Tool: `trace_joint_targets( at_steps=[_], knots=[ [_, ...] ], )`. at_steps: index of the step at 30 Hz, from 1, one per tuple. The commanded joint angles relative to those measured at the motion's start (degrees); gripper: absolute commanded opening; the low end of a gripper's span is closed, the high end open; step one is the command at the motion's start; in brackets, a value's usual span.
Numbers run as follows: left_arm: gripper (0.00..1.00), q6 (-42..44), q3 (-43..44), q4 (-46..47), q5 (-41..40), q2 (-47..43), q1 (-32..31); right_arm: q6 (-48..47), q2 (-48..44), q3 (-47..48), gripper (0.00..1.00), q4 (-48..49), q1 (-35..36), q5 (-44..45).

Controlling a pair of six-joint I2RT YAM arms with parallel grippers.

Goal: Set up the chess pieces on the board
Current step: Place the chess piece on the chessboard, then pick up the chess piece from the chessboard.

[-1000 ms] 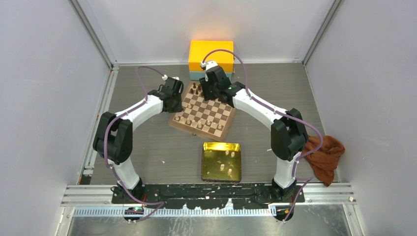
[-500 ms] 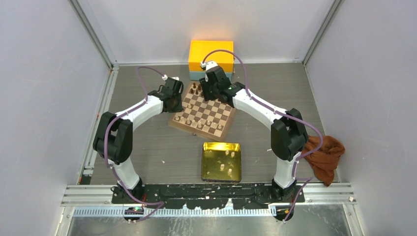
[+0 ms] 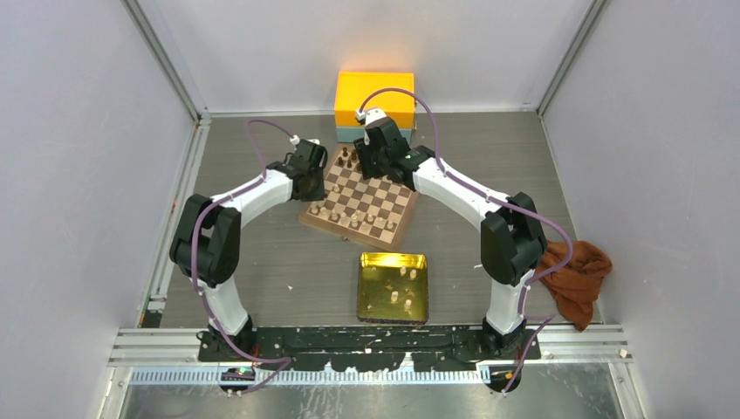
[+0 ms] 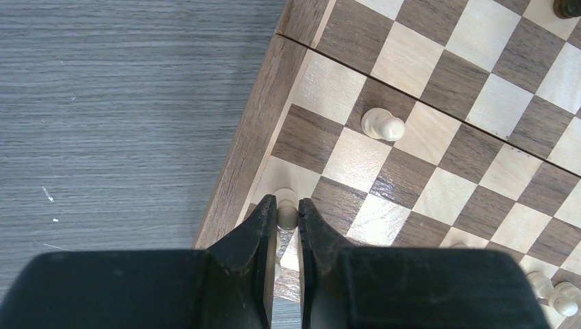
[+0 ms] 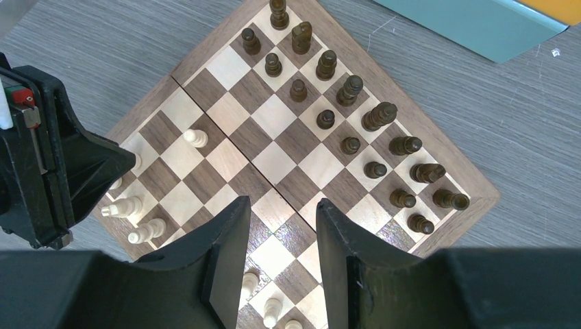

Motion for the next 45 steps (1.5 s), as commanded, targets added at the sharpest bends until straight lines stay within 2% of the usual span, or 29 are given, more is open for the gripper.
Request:
trace_joint_targets(
  at_steps=[1, 11, 20, 29, 45],
  knots=[
    [0.05, -0.18, 0.68, 2.39, -0.83, 0.18, 0.39, -0.01, -3.76, 0.35, 0.46, 2.75, -0.24, -0.05],
    [0.13, -0.25, 0.68, 2.50, -1.46, 0.80, 0.39, -0.13, -3.52, 0.35, 0.46, 2.76, -0.27, -0.14],
    [0.38, -0.53, 0.16, 2.52, -1.68, 0.10, 0.39, -0.10, -3.21, 0.44, 0.46, 2.67, -0.24, -0.46],
    [0.39, -0.75, 0.66, 2.45, -2.09, -1.04, 0.39, -0.08, -3.47, 0.57, 0.46, 2.67, -0.27, -0.49],
    [0.42, 1.68, 9.46, 0.12, -0.19, -1.25, -0.44, 1.07, -4.87, 0.14, 0.47, 3.99, -1.03, 3.86]
  ],
)
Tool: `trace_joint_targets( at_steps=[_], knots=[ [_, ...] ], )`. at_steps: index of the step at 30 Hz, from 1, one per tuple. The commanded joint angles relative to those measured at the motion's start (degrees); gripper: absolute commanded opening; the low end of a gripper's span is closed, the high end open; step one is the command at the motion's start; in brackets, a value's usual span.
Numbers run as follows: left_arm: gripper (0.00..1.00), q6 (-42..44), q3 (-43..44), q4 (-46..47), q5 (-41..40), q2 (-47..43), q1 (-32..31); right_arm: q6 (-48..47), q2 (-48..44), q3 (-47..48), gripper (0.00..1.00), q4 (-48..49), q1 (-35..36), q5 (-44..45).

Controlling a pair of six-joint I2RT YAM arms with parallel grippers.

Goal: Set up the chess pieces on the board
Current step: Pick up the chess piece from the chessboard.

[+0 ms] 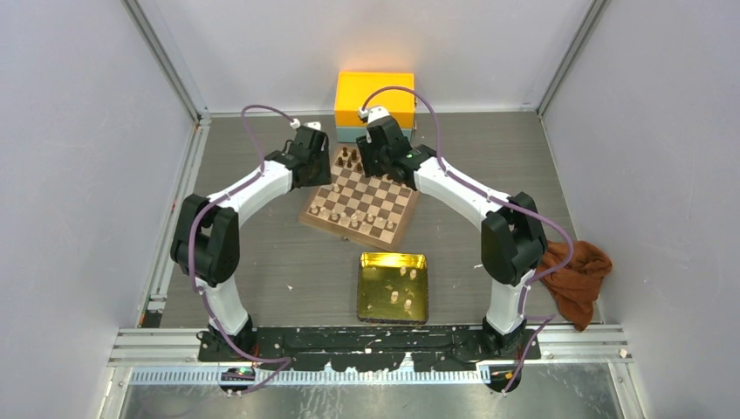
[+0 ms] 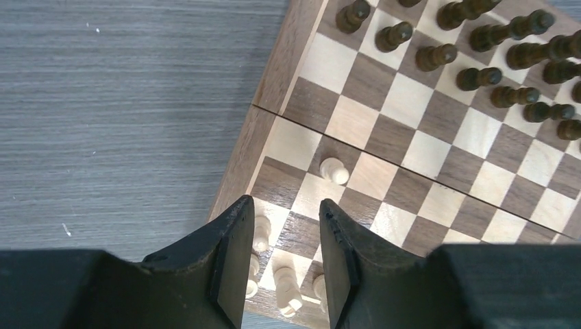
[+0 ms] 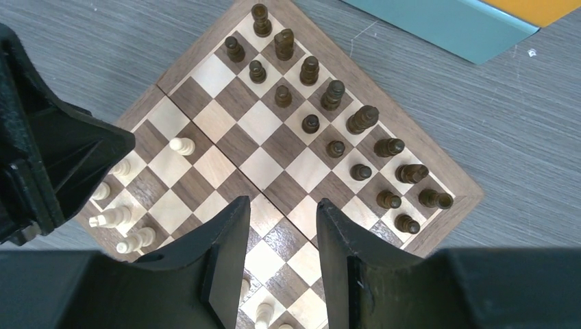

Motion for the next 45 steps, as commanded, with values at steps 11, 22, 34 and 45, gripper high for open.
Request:
trace_joint_targets(
  at_steps=[11, 22, 34, 45],
  knots=[
    [0.48, 2.04, 7.24, -0.27, 2.94, 2.81, -1.64, 3.72, -6.61, -2.02, 0.47, 5.97, -2.82, 5.67],
    [0.47, 2.53, 10.84, -2.13, 3.38, 7.31, -2.57, 4.35, -6.59, -3.03, 0.47, 7.00, -3.88, 5.25],
    [0.37, 2.78, 12.76, -3.13, 2.86, 10.17, -2.84, 4.87, -6.09, -3.91, 0.47, 8.28, -4.97, 3.99],
    [0.35, 2.88, 13.14, -3.95, 2.37, 11.19, -3.11, 5.30, -5.86, -4.52, 0.46, 8.91, -5.41, 3.26]
  ],
)
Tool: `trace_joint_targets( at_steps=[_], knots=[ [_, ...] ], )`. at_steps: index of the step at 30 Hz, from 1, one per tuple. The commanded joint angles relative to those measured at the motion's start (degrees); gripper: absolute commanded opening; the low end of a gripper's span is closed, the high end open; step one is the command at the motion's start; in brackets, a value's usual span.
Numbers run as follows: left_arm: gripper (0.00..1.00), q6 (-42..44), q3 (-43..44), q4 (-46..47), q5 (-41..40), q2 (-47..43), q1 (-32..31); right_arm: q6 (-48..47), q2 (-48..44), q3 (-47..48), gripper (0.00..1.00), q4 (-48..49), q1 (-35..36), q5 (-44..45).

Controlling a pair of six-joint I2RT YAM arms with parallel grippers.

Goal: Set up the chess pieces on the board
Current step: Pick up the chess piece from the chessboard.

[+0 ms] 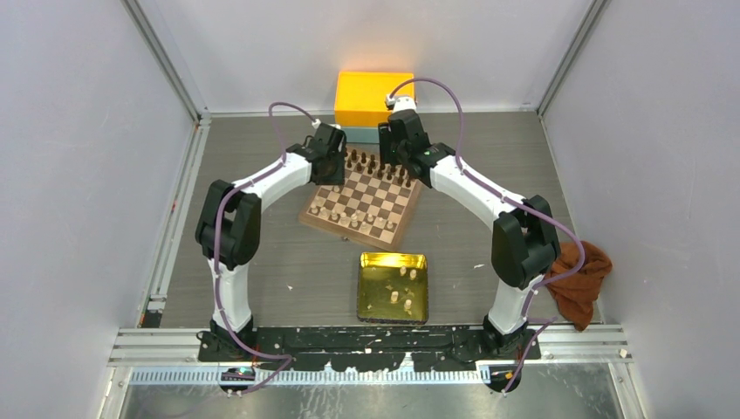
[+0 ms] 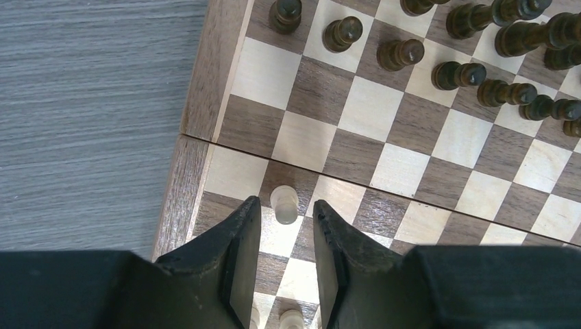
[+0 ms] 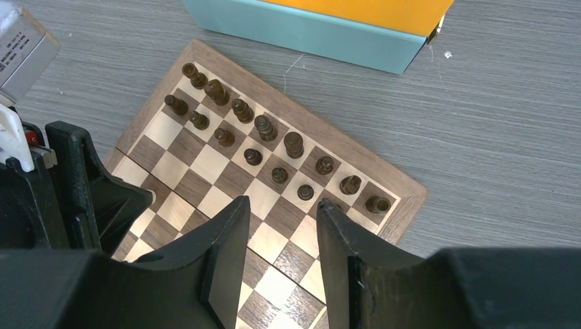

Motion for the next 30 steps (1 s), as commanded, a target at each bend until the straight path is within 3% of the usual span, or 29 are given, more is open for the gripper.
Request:
trace_joint_targets(
  at_steps=[1, 14, 30],
  knots=[
    [0.35, 1.13, 2.57, -0.07, -0.30, 0.72, -0.35, 0.88, -2.39, -0.65, 0.47, 3.50, -0.35, -0.40],
    [0.29, 0.96, 2.83, -0.26, -0.47, 1.29, -0.44, 1.14, -2.29, -1.26, 0.46, 4.10, -0.73, -0.75],
    [0.09, 0.94, 2.87, -0.96, -1.57, 0.65, -0.53, 1.39, -2.18, -1.67, 0.46, 4.42, -0.89, -0.81]
  ],
)
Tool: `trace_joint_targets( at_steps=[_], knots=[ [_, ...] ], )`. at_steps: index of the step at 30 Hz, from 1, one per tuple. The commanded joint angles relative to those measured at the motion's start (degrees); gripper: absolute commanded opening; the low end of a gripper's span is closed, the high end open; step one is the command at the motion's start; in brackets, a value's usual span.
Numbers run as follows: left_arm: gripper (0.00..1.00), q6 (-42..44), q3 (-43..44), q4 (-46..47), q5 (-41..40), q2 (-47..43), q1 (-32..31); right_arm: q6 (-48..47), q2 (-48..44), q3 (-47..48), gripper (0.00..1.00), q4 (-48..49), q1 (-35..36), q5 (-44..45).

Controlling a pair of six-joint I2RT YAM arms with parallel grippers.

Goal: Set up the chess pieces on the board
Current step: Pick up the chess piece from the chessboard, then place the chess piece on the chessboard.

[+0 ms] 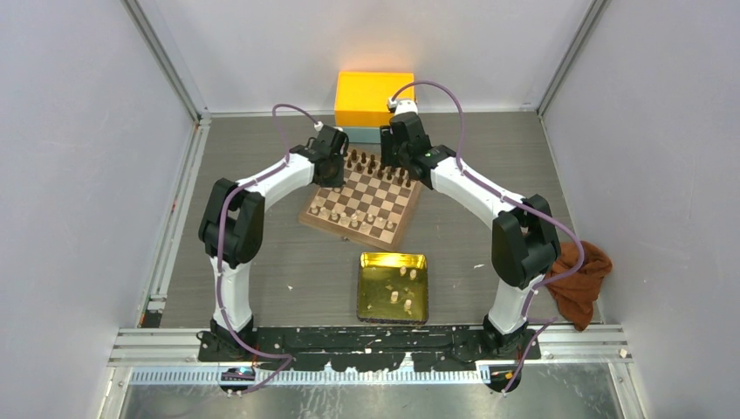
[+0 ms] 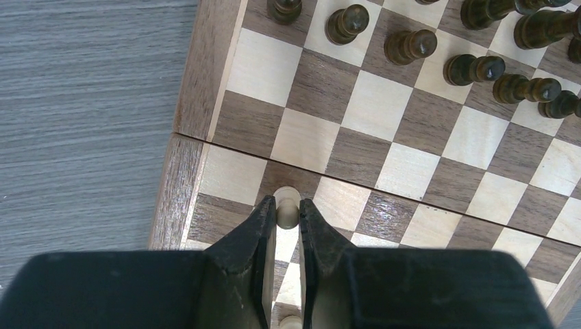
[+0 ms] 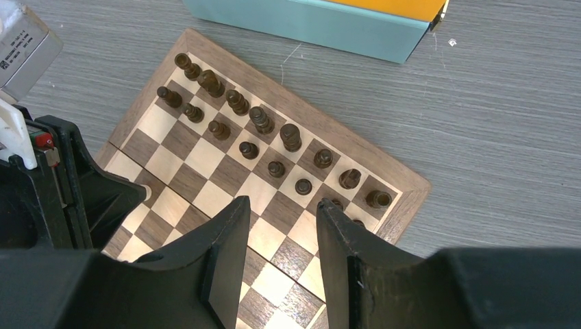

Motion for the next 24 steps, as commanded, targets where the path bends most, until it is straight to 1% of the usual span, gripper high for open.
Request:
trace_joint_targets(
  at_steps=[1, 8, 24],
  knots=[
    [0.09, 0.95, 2.36, -0.61, -1.13, -1.09, -0.20, 0.80, -2.21, 0.13, 0.46, 3.43, -0.16, 0.04],
    [0.08, 1.38, 0.75, -1.51, -1.93, -4.03, -0.20, 1.14, -2.46, 0.19, 0.46, 3.20, -0.25, -0.35],
    [0.08, 0.28, -8.36, 0.25, -2.41, -10.80, -0.47, 2.13, -3.09, -0.59, 0.46, 2.31, -0.16, -1.08]
  ],
)
